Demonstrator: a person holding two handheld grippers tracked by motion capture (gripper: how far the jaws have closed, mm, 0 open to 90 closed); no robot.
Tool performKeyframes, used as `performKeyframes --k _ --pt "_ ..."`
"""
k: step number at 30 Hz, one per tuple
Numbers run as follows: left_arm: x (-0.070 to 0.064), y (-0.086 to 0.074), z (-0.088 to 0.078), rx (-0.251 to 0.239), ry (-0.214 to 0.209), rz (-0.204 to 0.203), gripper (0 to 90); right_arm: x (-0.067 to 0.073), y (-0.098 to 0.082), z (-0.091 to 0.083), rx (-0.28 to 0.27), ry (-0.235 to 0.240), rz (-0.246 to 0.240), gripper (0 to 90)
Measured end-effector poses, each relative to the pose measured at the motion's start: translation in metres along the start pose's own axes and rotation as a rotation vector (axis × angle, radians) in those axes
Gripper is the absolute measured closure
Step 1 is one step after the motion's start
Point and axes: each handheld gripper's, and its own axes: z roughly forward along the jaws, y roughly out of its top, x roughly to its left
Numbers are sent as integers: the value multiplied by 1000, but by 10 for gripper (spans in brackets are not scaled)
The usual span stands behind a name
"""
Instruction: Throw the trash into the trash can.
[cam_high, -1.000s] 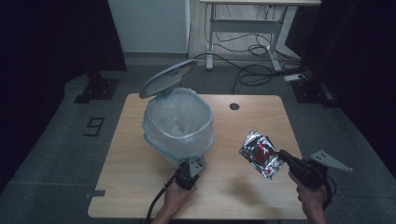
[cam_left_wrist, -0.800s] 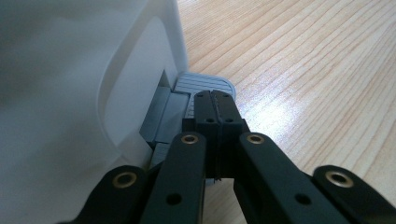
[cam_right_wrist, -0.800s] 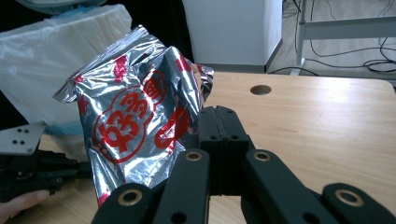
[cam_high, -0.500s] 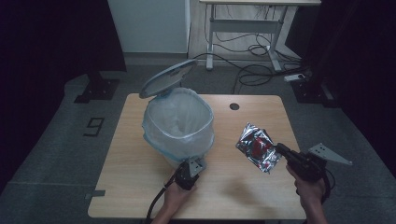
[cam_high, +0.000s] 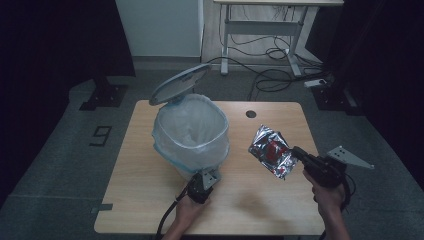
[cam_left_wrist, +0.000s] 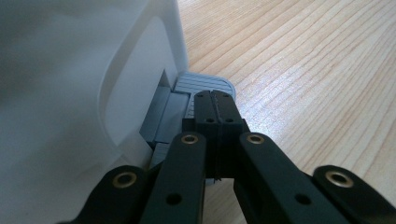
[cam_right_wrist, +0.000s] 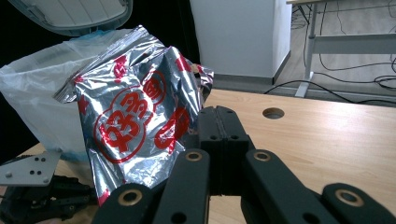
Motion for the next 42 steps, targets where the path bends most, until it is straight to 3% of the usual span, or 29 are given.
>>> performKeyframes --k 29,42 --pt "0 0 -1 6 -4 2 900 23 37 23 -13 40 -40 899" --pt "1 0 -1 6 -5 3 900 29 44 34 -16 52 -39 899"
